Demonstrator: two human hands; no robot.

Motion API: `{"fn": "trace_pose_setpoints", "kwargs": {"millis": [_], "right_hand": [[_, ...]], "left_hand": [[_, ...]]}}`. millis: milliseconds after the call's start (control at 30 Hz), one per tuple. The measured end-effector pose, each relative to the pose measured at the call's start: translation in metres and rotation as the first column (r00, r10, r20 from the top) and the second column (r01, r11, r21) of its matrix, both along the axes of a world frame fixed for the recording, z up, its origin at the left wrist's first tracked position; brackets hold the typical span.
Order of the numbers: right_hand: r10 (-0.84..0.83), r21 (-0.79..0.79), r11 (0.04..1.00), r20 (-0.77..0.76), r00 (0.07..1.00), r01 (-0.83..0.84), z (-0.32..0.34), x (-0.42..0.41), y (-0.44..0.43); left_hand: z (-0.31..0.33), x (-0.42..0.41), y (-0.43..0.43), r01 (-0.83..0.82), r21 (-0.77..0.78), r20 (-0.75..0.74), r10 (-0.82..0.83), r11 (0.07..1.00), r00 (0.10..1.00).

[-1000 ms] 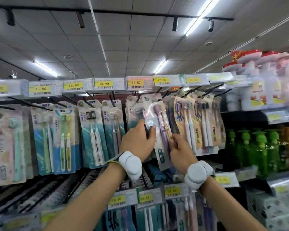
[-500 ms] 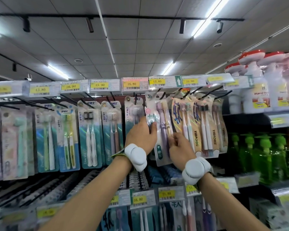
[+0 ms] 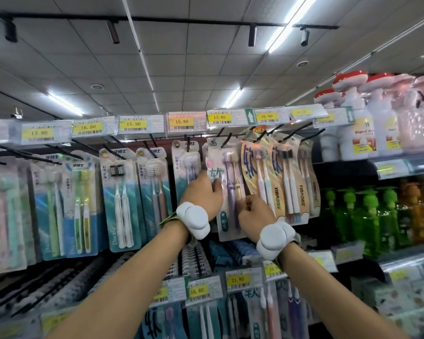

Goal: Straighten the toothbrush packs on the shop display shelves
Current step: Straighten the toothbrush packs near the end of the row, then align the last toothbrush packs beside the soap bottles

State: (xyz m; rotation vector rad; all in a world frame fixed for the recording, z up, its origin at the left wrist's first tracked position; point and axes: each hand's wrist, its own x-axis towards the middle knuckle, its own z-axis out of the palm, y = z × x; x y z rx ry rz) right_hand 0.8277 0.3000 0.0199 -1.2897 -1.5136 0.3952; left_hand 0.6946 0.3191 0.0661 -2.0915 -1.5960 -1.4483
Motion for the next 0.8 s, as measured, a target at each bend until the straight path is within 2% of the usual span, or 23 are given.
{"fn": "trace_pose_setpoints", "kwargs": {"millis": [200, 333, 533, 633, 800], "right_hand": [[-0.091, 0.043, 0.995, 0.013, 0.996, 0.090, 0.002, 0.006, -0.012], [-0.159, 0.149, 0.974, -0.079, 0.984, 0.169, 0.003, 0.013, -0.018], [-0.382, 0.319, 0.851, -0.170, 0.908, 0.418, 0.010, 0.030, -0.010], [-0.392, 0.263, 0.874, -0.115, 0.913, 0.408, 0.015, 0.039, 0.000], [-0.244, 0.230, 0.938, -0.100, 0.965, 0.261, 0.013, 0.048, 0.013]], "left_hand": [[-0.008, -0.009, 0.004, 0.017, 0.033, 0.018, -0.018, 0.999, 1.000], [-0.011, -0.007, 0.006, 0.020, 0.063, 0.032, -0.022, 0.998, 0.999], [-0.019, -0.003, 0.006, -0.037, 0.106, 0.043, 0.032, 0.994, 0.999], [-0.022, 0.001, 0.003, -0.095, 0.122, 0.098, 0.083, 0.988, 0.992], [-0.022, 0.012, -0.008, -0.244, 0.215, 0.171, 0.210, 0.946, 0.963]]}}
